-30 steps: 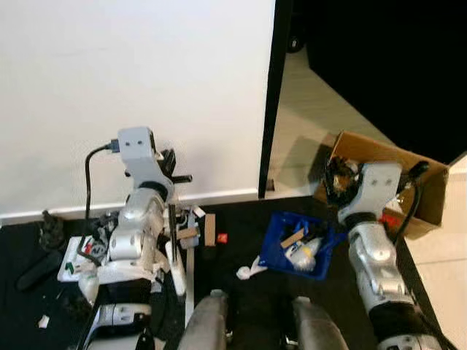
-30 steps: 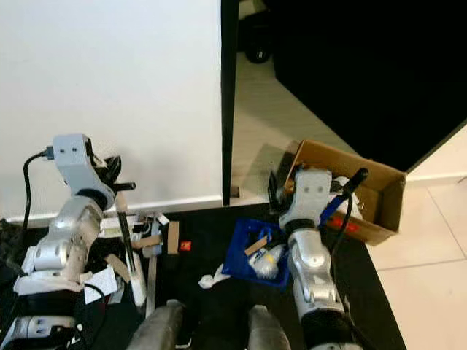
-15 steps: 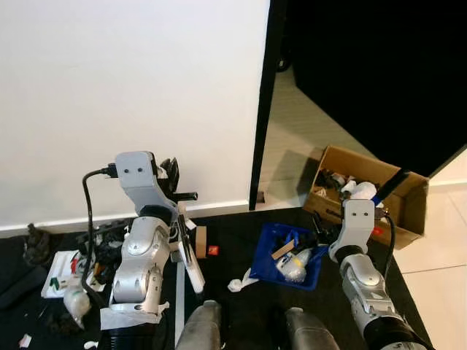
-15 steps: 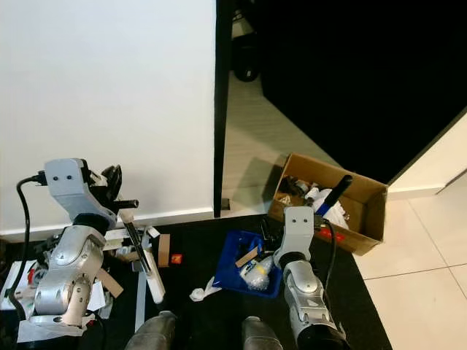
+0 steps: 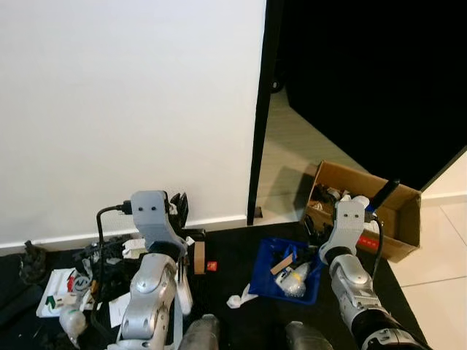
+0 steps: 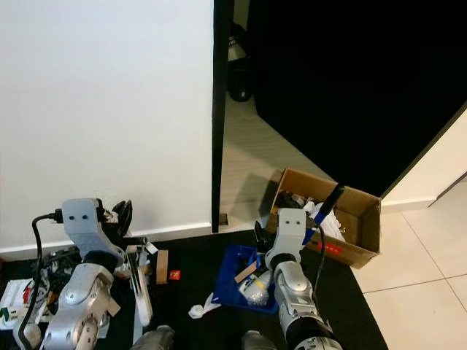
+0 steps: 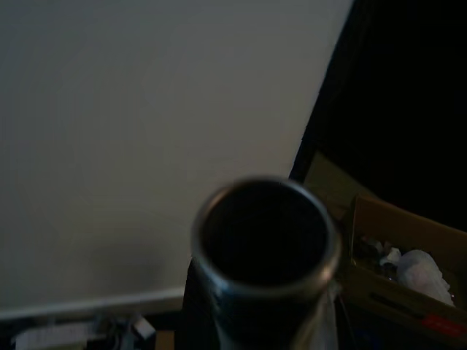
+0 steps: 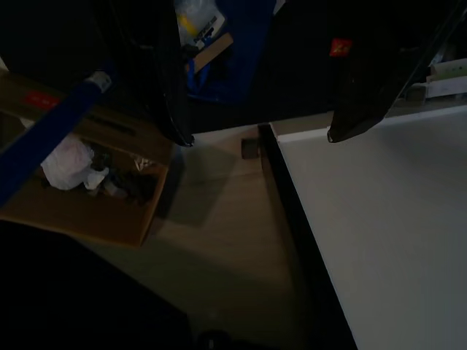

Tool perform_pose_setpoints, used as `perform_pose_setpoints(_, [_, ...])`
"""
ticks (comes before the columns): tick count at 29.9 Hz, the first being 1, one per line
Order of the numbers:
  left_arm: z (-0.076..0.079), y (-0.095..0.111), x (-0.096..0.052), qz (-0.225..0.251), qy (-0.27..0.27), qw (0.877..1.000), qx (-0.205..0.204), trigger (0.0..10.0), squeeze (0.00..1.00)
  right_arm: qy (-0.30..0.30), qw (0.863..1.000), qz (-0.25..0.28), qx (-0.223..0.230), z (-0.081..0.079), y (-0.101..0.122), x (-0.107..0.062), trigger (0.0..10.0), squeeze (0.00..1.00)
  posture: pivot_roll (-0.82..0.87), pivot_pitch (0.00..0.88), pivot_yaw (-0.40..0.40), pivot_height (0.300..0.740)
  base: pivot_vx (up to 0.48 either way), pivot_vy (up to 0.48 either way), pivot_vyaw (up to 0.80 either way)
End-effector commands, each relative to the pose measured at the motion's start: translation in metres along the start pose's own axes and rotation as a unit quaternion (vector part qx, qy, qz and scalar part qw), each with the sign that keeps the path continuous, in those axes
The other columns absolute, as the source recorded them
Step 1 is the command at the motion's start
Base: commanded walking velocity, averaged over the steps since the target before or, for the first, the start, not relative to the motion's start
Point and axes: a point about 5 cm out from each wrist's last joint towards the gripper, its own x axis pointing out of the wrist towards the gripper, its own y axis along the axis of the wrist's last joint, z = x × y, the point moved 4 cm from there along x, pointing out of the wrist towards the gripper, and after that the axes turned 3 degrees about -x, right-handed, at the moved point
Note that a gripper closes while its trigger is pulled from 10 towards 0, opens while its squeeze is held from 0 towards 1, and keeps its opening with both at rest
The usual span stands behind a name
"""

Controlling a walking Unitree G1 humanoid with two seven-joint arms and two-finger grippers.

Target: Sweep floor

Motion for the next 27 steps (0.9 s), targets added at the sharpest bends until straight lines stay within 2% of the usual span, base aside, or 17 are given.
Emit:
perform_pose_setpoints(1, [0.0,0.0,-0.001,0.008,0.003,1.0,0.016,10.0,0.0,-0.007,1.0,-0.003,0.007,0.002,-0.004,-0.002,10.0,0.0,0.05,0.0,-0.005,0.74,0.0,0.0,0.0])
perform_pose_setpoints(8, [-0.002,-0.005,0.004,0.014,0.009,1.0,0.02,10.0,0.0,-0.002,1.0,-0.01,0.006,0.002,-0.009,-0.003,10.0,0.0,0.05,0.0,-0.013,0.74,0.0,0.0,0.0])
perform_pose_setpoints(16, [-0.003,0.005,0.021,0.041,0.012,0.999,0.024,10.0,0.0,0.023,0.999,0.031,0.001,0.0,0.006,-0.004,10.0,0.0,0.04,0.0,-0.017,0.74,0.0,0.0,0.0])
perform_pose_setpoints(18, [-0.003,0.009,0.024,0.049,0.015,0.998,0.022,10.0,0.0,0.028,0.998,0.065,0.0,-0.002,0.019,-0.006,10.0,0.0,0.04,0.0,-0.018,0.74,0.0,0.0,0.0])
perform_pose_setpoints(19, [-0.003,0.009,0.024,0.049,0.015,0.998,0.022,10.0,0.0,0.028,0.998,0.065,0.0,-0.002,0.019,-0.006,10.0,0.0,0.04,0.0,-0.018,0.74,0.0,0.0,0.0])
perform_pose_setpoints(20, [-0.003,0.012,0.025,0.055,0.015,0.998,0.021,10.0,0.0,0.029,0.995,0.094,-0.005,-0.003,0.031,-0.007,10.0,0.0,0.03,0.0,-0.018,0.74,0.0,0.0,0.0])
perform_pose_setpoints(23, [-0.002,0.013,0.025,0.057,0.014,0.998,0.021,10.0,0.0,0.027,0.993,0.113,-0.013,-0.003,0.04,-0.008,10.0,0.0,0.03,0.0,-0.018,0.74,0.0,0.0,0.0])
perform_pose_setpoints(25, [0.0,0.017,0.026,0.066,0.012,0.998,0.019,10.0,0.0,0.009,0.99,0.143,-0.009,0.0,0.058,-0.007,10.0,0.0,0.03,0.0,-0.017,0.74,0.0,0.0,0.0])
perform_pose_setpoints(27, [0.001,0.018,0.026,0.068,0.012,0.997,0.018,10.0,0.0,0.006,0.989,0.147,-0.004,0.0,0.061,-0.007,10.0,0.0,0.03,0.0,-0.017,0.74,0.0,0.0,0.0])
